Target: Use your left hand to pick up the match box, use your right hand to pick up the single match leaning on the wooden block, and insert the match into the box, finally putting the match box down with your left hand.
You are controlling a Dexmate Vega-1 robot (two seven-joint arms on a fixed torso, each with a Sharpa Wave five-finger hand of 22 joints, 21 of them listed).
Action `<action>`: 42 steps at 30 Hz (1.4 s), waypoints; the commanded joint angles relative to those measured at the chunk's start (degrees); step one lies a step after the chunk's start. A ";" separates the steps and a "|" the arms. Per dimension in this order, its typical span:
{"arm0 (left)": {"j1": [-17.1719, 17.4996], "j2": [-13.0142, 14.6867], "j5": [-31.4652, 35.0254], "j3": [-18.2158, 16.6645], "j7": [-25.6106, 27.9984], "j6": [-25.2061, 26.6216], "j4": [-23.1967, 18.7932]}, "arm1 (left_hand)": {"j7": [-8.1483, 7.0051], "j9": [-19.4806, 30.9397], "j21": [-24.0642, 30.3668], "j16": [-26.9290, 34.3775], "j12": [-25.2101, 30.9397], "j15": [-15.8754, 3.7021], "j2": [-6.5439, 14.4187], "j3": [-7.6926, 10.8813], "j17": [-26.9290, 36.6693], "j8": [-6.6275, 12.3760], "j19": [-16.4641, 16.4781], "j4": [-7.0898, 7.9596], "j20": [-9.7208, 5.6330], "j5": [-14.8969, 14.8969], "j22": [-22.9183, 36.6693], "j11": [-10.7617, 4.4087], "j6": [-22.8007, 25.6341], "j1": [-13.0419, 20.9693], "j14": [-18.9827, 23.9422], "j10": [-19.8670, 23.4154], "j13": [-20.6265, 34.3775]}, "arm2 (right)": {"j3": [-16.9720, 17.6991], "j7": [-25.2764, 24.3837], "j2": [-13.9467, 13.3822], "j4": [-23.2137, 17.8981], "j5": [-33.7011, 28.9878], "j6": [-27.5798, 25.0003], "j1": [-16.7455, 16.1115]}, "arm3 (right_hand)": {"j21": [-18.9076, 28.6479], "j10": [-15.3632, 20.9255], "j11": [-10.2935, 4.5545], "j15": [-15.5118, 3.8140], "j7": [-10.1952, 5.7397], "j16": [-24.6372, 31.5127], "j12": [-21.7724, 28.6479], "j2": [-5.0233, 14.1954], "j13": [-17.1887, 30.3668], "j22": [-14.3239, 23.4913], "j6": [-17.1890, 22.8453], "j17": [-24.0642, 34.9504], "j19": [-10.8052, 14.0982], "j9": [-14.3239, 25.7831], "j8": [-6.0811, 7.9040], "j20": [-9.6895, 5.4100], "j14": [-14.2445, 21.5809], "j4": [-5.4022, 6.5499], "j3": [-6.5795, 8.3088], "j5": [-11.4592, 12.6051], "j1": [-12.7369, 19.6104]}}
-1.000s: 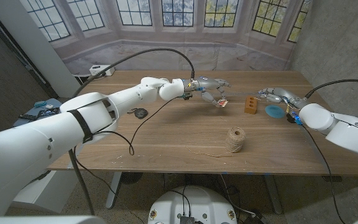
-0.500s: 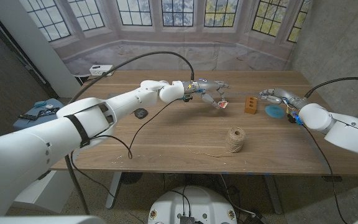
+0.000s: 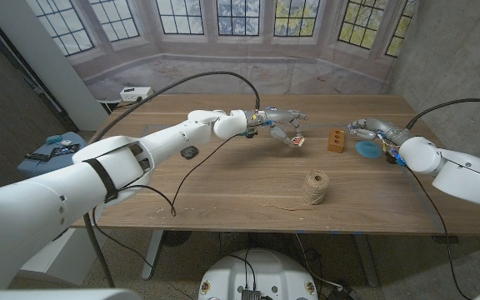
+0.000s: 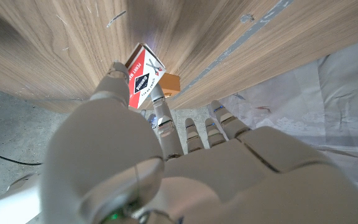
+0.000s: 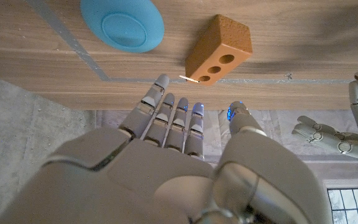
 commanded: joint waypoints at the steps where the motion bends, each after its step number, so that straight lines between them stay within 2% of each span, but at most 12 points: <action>1: 0.03 -1.41 -0.59 -0.25 0.22 -0.11 1.76 | 0.33 0.10 -0.08 -0.08 -0.18 0.14 0.56 -0.09 0.17 0.33 0.01 0.02 -0.01 -0.05 0.19 0.10 0.34 0.04 0.29 0.72 0.31 | -1.51 0.11 -0.59 -0.11 -4.54 -1.44 1.40 | 0.65 1.43 0.15 -2.48 0.10 0.62 0.42 -0.37 0.21 0.07 1.61 0.08 1.64 0.27 0.50 -0.45 1.52 -0.36 -0.03 -0.35 1.34; 13: -1.17 -3.98 -1.45 0.69 1.98 -1.87 6.60 | 0.41 0.12 -0.07 -0.07 -0.19 0.10 0.65 -0.21 0.17 0.35 0.01 0.00 -0.01 -0.06 0.20 0.14 0.32 0.05 0.40 0.82 0.32 | -5.10 1.64 0.51 0.27 -12.43 -4.68 5.18 | 0.87 4.54 -0.62 -3.37 -0.54 0.87 0.79 -2.44 0.18 0.10 4.55 -0.37 4.22 0.25 0.88 -0.42 4.46 -1.36 -0.03 -0.29 5.42; 18: -1.15 -4.78 -2.30 0.88 2.61 -2.15 8.12 | 0.43 0.14 -0.07 -0.08 -0.19 0.14 0.68 -0.25 0.16 0.35 0.01 -0.01 0.01 -0.07 0.20 0.20 0.27 0.05 0.39 0.87 0.32 | -6.06 2.62 1.28 0.69 -14.48 -5.49 6.46 | 1.05 5.72 -0.87 -3.51 -1.07 1.05 0.88 -3.14 0.22 0.14 5.69 -0.37 5.46 0.26 0.99 -0.50 5.66 -1.18 -0.23 -0.35 6.82; 33: -1.78 -7.57 -5.18 1.49 3.57 -3.38 13.02 | 0.56 0.16 -0.06 -0.10 -0.24 0.12 0.80 -0.37 0.16 0.29 0.00 -0.03 0.05 -0.08 0.20 0.21 0.08 0.08 0.43 0.89 0.32 | -8.47 5.03 2.38 2.45 -20.30 -6.13 9.43 | 1.18 7.21 -0.69 -3.98 -1.18 1.43 0.94 -3.91 0.27 0.17 7.64 -0.27 7.00 0.30 1.25 -0.55 7.47 -0.99 -0.63 -0.39 8.61; 42: -3.32 -10.26 -6.11 3.04 4.87 -5.59 18.67 | 0.69 0.21 -0.06 -0.10 -0.24 0.18 0.87 -0.43 0.16 0.26 -0.02 -0.03 0.06 -0.09 0.20 0.18 -0.08 0.07 0.48 0.94 0.32 | -8.71 7.13 2.32 1.87 -21.88 -7.32 10.00 | 1.13 7.61 -0.72 -4.01 -1.18 1.42 0.89 -4.22 0.28 0.18 7.82 -0.24 7.32 0.31 1.12 -0.63 7.76 -0.96 -0.79 -0.38 9.29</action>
